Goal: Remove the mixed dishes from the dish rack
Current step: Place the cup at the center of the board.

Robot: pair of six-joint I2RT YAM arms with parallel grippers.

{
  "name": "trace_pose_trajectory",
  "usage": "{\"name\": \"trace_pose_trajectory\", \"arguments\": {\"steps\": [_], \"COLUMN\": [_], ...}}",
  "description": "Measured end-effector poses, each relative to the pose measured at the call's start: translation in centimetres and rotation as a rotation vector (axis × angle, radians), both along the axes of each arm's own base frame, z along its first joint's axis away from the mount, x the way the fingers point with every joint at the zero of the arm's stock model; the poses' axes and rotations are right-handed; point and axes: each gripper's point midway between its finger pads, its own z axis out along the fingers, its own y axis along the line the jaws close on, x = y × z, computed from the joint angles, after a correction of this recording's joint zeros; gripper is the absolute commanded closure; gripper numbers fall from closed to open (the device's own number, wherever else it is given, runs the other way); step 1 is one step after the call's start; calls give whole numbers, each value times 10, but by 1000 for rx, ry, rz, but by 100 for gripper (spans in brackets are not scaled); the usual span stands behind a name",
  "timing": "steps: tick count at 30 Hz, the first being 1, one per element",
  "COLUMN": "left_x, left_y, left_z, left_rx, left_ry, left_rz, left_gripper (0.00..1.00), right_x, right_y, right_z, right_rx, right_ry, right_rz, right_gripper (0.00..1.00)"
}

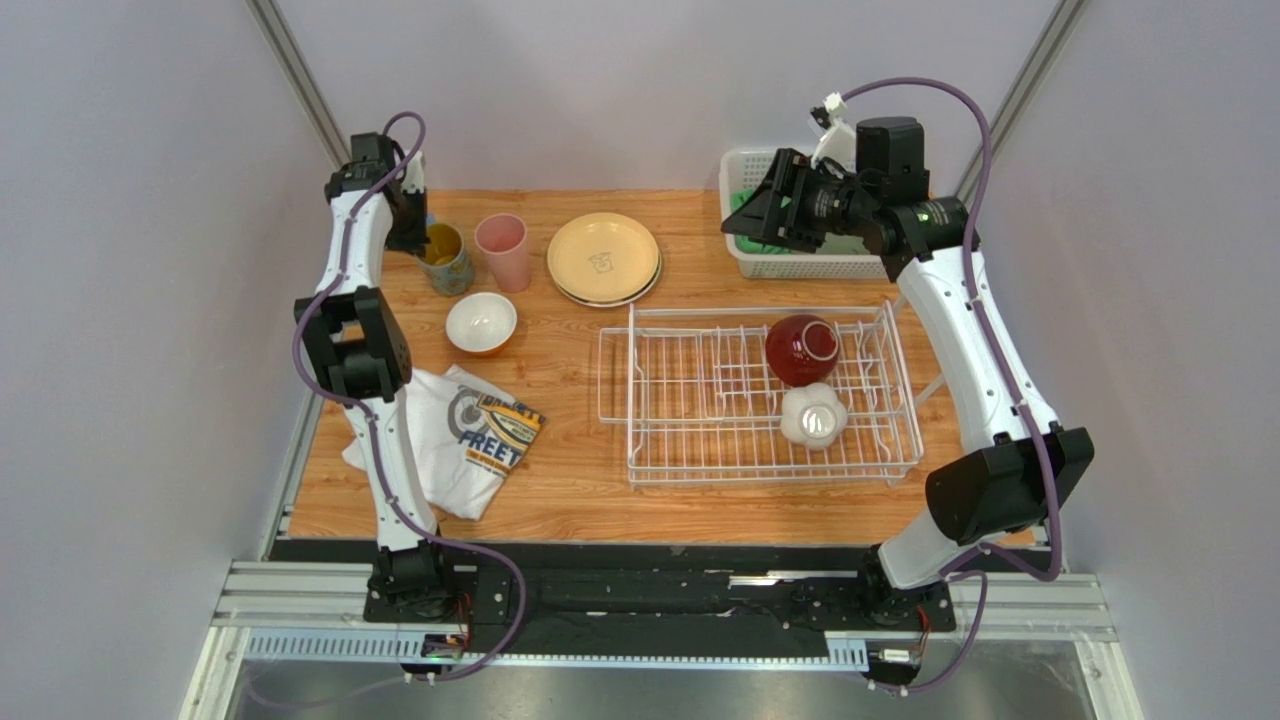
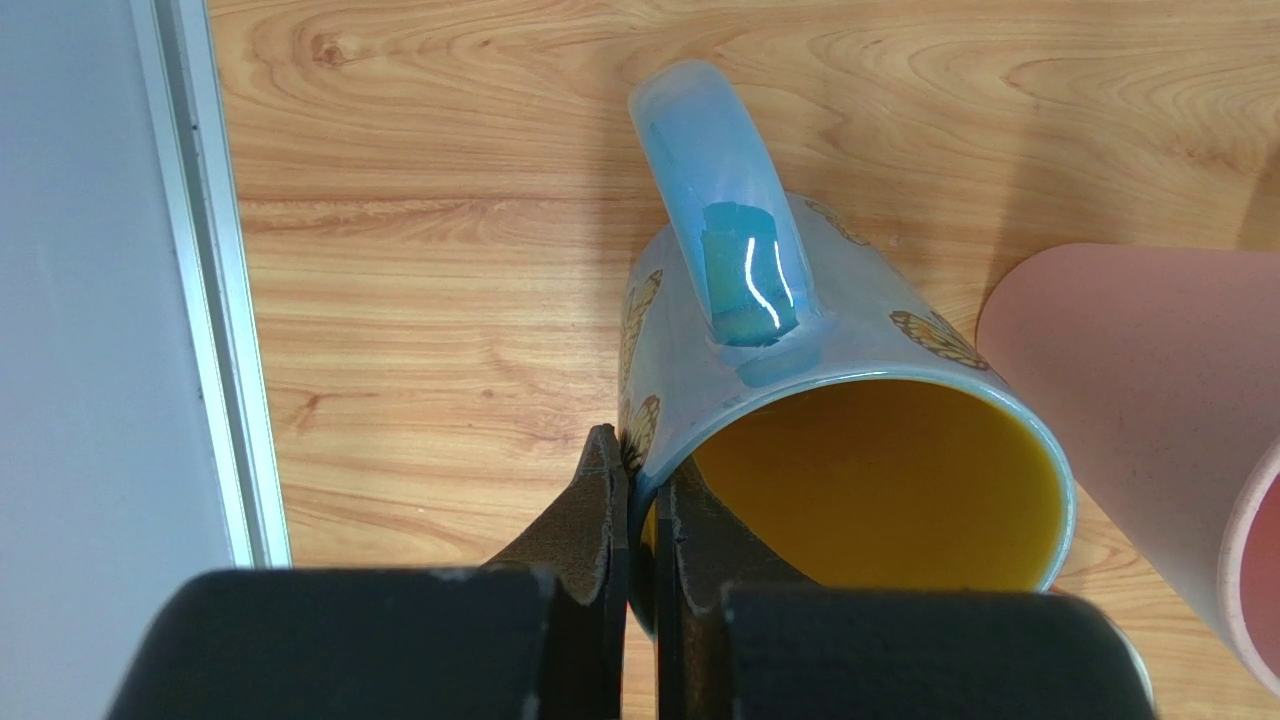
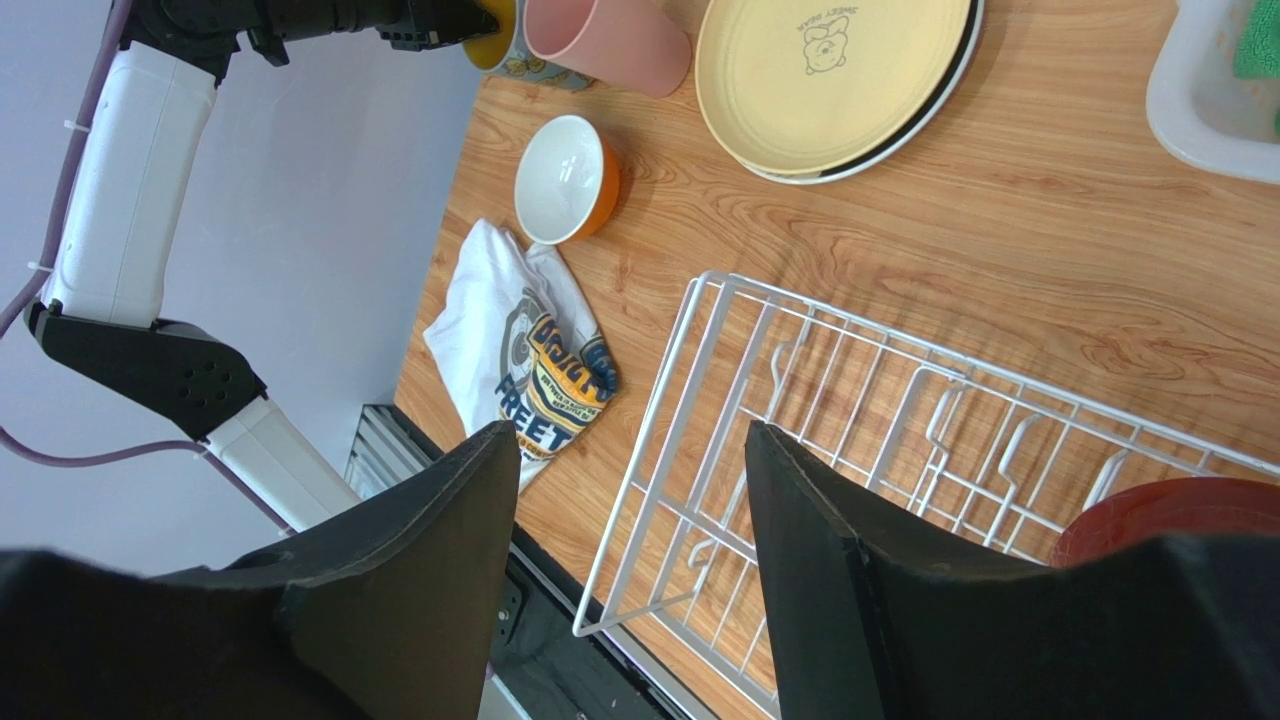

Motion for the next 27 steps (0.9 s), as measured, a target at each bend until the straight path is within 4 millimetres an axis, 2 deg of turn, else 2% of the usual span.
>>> {"name": "trace_pose_trajectory", "arguments": {"steps": [9, 18, 21, 27], "left_x": [-2, -2, -1, 3], "left_y": [2, 4, 5, 4], "left_z": [-3, -3, -4, -1], "left_rx": [-11, -19, -19, -31], "left_ry": [9, 8, 8, -14], "left_rz": [9, 13, 14, 13], "left_gripper": [99, 90, 84, 66], "right_x": [0, 1, 1, 1], "right_y": [0, -2, -3, -3], "right_z": [0, 0, 0, 0], "right_rx": [0, 0, 0, 0], "right_ry": [0, 0, 0, 0], "right_rz": [-1, -6, -7, -8], "right_gripper": [40, 40, 40, 40]}}
